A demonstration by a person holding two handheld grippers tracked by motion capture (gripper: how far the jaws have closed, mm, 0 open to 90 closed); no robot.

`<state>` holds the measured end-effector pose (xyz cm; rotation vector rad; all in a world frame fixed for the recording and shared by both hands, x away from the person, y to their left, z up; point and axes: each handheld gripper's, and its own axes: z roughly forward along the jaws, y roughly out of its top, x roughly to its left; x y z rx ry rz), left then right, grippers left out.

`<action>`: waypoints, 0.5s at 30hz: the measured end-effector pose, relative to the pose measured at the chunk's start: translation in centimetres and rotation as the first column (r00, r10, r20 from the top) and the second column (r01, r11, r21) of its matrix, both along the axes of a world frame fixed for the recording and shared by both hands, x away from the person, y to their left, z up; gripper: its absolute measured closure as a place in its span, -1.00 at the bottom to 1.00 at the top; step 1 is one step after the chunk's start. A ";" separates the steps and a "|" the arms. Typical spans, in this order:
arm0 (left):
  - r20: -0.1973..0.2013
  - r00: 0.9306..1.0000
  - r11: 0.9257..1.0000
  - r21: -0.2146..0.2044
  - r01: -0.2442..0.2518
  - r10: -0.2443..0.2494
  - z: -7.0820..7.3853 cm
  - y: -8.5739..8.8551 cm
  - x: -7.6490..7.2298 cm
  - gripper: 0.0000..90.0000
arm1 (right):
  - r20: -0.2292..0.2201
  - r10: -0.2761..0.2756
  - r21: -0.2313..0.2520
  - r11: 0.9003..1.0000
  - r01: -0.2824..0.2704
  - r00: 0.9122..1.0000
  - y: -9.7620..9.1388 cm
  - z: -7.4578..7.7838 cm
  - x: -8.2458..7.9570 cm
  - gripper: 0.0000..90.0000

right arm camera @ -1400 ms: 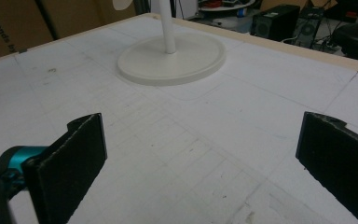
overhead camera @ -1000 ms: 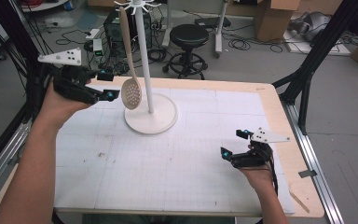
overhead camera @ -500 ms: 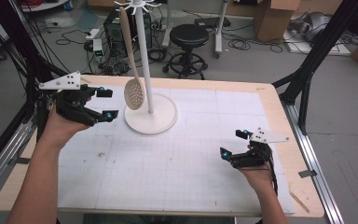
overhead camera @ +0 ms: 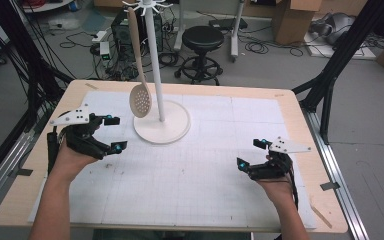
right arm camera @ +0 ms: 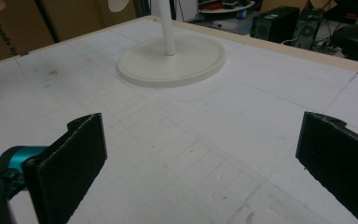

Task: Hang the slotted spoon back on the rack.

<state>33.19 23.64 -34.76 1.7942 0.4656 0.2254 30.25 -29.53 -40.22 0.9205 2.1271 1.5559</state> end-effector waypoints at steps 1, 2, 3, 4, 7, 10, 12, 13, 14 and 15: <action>-0.003 1.000 1.000 0.000 -0.002 0.002 -0.3 0.0 -0.1 -0.85 | -0.002 0.002 -0.001 1.000 -0.002 1.000 0.0 0.0 0.0 -0.98; -0.004 1.000 1.000 0.002 -0.003 0.003 -0.6 0.0 -0.1 -0.85 | -0.002 0.000 -0.002 1.000 0.000 1.000 -0.1 0.0 0.0 -0.98; -0.008 1.000 1.000 -0.001 -0.008 0.008 -1.0 -0.1 -0.1 -0.87 | -0.003 -0.001 -0.002 1.000 0.001 1.000 -0.1 -0.1 0.0 -0.98; -0.008 1.000 1.000 0.006 -0.004 0.004 -1.2 0.0 -0.1 -0.87 | -0.001 -0.001 -0.001 1.000 0.001 1.000 -0.1 -0.1 0.0 -0.98; -0.023 1.000 0.999 0.032 -0.005 0.005 -1.7 -0.2 0.0 -0.87 | -0.005 0.001 -0.007 1.000 -0.001 1.000 0.0 -0.1 0.1 -0.98; -0.017 1.000 1.000 0.030 -0.007 0.007 -2.0 -0.5 -0.2 -0.96 | -0.007 0.003 -0.019 1.000 -0.003 1.000 0.2 -0.2 0.1 -0.98; -0.018 1.000 1.000 0.022 0.002 -0.002 -2.2 -0.6 -0.3 -0.96 | -0.009 0.005 -0.025 1.000 -0.005 1.000 0.3 -0.2 0.1 -0.98; -0.020 1.000 1.000 0.024 0.009 -0.009 -2.3 -0.7 -0.3 -0.96 | -0.009 0.004 -0.028 1.000 -0.005 1.000 0.3 -0.2 0.1 -0.98; -0.023 1.000 1.000 0.025 0.010 -0.010 -2.4 -0.8 -0.3 -0.96 | -0.011 0.004 -0.029 1.000 -0.004 1.000 0.3 -0.2 0.0 -0.98; -0.023 1.000 1.000 0.028 0.013 -0.013 -2.5 -0.9 -0.4 -0.96 | -0.011 0.002 -0.029 1.000 -0.003 1.000 0.3 -0.1 0.0 -0.98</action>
